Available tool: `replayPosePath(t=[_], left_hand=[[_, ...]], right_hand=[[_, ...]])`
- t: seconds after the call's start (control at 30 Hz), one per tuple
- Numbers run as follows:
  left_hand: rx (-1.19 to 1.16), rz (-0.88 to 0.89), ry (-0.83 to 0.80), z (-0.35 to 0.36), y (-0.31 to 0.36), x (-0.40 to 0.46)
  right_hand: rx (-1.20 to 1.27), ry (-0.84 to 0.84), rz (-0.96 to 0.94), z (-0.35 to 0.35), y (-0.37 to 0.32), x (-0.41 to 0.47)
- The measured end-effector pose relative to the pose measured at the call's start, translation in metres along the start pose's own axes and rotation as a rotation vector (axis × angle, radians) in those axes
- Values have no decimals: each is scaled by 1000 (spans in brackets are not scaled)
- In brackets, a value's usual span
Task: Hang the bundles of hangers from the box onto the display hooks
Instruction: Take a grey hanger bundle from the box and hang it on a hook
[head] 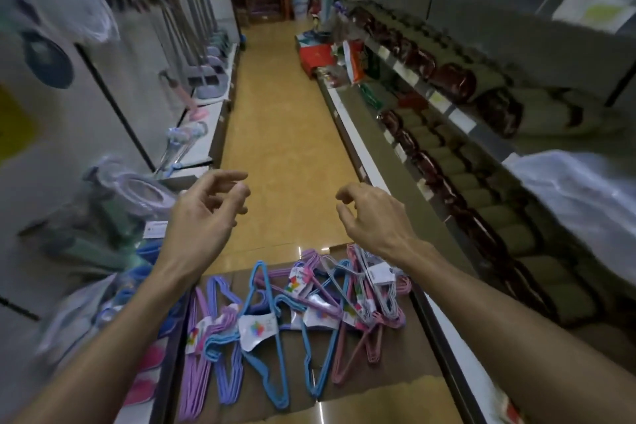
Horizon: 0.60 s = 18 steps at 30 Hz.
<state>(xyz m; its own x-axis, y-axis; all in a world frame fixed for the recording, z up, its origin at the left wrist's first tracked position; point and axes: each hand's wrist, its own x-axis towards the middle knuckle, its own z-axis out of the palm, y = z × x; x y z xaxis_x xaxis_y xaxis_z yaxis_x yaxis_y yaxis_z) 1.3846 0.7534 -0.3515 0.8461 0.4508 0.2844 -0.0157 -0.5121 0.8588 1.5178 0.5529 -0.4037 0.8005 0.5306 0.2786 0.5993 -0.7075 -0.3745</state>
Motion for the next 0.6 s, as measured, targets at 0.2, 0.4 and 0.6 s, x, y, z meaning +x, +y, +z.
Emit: replayPosePath(t=[0.2,0.4,0.6], left_hand=[[-32,-25,-15,79,-130,-1],[-99,-63,-18,162,-250,-8],[-169,-84,-35,237,-346,-15]], right_hand=[[-27,-21,73,132,77,-2],[-4,8,161,241,150,-17],[90,49,262,329,220,-32]])
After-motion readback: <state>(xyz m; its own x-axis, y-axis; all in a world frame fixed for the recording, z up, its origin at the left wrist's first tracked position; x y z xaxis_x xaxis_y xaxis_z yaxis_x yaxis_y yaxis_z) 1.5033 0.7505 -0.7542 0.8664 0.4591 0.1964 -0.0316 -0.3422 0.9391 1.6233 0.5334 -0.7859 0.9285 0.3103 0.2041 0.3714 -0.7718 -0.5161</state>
